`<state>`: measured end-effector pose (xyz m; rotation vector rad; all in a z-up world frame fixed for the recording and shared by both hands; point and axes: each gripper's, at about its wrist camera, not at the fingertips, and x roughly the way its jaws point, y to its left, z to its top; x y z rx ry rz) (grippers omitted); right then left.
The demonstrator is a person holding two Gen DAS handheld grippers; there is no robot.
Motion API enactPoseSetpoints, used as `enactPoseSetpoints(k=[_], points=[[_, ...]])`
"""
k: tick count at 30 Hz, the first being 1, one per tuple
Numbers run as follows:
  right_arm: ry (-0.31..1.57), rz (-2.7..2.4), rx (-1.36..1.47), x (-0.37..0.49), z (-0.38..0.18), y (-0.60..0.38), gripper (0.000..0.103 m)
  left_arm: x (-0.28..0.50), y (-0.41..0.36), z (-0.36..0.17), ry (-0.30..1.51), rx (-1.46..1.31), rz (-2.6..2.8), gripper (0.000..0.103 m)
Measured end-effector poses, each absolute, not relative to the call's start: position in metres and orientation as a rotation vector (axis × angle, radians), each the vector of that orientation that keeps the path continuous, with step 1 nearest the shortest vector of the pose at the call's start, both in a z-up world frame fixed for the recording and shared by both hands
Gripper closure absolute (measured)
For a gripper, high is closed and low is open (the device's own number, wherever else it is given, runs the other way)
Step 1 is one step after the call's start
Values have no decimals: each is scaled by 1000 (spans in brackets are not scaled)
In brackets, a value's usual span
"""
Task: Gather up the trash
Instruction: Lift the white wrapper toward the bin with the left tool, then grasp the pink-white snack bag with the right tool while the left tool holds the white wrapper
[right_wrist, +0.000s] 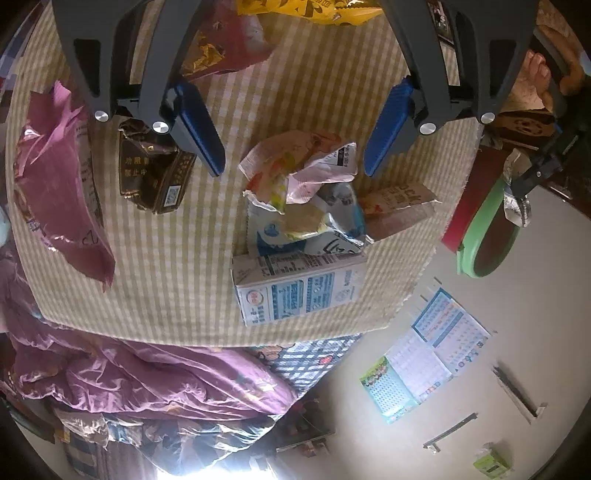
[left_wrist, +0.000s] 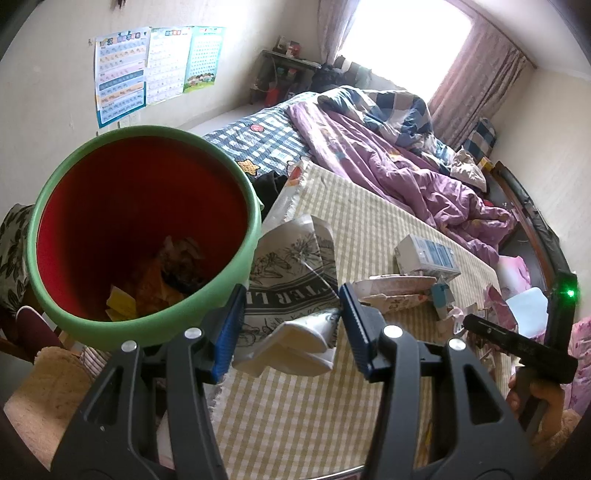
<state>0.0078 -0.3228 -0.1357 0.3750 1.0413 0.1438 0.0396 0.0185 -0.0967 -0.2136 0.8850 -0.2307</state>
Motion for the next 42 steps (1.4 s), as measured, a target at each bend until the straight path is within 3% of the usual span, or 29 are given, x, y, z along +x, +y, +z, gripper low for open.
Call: enactPoseSetpoints(k=[9,11,18,31,42], points=[[1069,151,347,21,-145,-309,28,39,18,-96,883,-218,-223,54],[1075,152,334,23,-148,-307,36,39,18,-96,884,-218,-223,54],[1054,156,338,15,-144,-309,44,39,18,-96,887,-216,-223,54],[911,151,362,5,-99,-315,44,38,17,-95,874,-210,-219,54],[902,236,316,16,-88,-280,44,35,17,-86,849,-198,-210,54]])
